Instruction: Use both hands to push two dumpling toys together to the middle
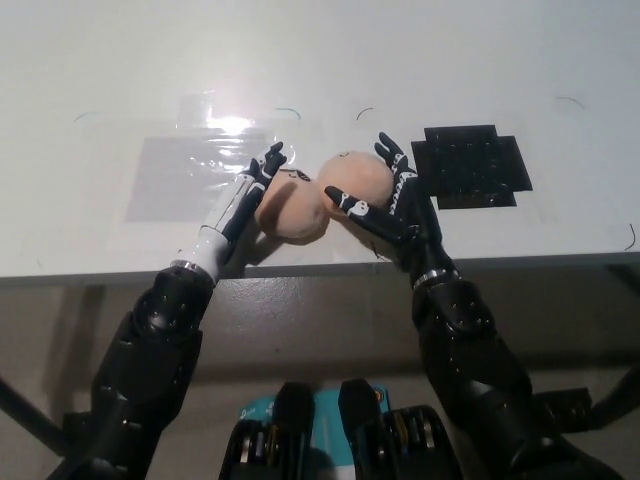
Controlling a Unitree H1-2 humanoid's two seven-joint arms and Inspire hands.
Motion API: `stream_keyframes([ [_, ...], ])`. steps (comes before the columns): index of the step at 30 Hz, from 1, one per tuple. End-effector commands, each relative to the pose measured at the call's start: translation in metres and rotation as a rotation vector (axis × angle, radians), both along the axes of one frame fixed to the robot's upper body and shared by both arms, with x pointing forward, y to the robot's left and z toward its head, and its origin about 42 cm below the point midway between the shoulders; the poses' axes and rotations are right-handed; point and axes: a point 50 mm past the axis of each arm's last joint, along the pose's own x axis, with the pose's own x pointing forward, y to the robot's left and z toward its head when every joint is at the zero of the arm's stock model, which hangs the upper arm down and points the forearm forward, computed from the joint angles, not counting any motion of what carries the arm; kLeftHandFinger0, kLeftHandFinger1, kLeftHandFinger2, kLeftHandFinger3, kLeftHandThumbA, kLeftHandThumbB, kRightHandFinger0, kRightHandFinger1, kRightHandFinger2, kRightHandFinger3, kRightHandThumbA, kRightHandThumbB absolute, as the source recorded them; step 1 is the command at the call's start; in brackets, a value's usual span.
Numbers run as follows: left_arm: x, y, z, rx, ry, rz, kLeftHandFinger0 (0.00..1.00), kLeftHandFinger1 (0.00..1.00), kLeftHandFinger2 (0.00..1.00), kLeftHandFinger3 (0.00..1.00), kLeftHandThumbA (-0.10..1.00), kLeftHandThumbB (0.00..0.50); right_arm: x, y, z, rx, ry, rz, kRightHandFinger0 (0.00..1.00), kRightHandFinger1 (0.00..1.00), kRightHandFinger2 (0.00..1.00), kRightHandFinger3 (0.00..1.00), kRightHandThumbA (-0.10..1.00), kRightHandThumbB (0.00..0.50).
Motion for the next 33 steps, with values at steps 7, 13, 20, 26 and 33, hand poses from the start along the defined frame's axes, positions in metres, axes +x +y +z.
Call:
stream_keyframes([
  [7,0.015,0.013,0.032,0.037,-0.069,0.006,1.0,1.0,1.0,1.0,1.0,0.357,0.012,-0.029,0.025,-0.011,-0.088,-0.053,1.0,1.0,1.0,1.0,1.0,0.206],
  [13,0.017,0.035,0.037,0.102,-0.123,0.022,1.0,1.0,1.0,1.0,1.0,0.324,0.01,-0.063,0.037,-0.027,-0.166,-0.081,1.0,1.0,1.0,1.0,1.0,0.157],
  [20,0.02,0.066,0.047,0.139,-0.121,0.052,1.0,1.0,1.0,1.0,1.0,0.305,0.011,-0.092,0.049,-0.031,-0.199,-0.119,1.0,1.0,1.0,1.0,1.0,0.177],
  [26,0.013,0.096,0.049,0.112,-0.132,0.111,1.0,1.0,1.0,1.0,1.0,0.331,-0.004,-0.112,0.054,0.013,-0.255,-0.113,1.0,1.0,1.0,1.0,1.0,0.18],
  [33,-0.073,0.095,0.074,-0.146,-0.318,0.137,1.0,1.0,1.0,1.0,1.0,0.323,-0.058,-0.122,0.06,0.029,-0.333,-0.119,1.0,1.0,1.0,1.0,1.0,0.167],
])
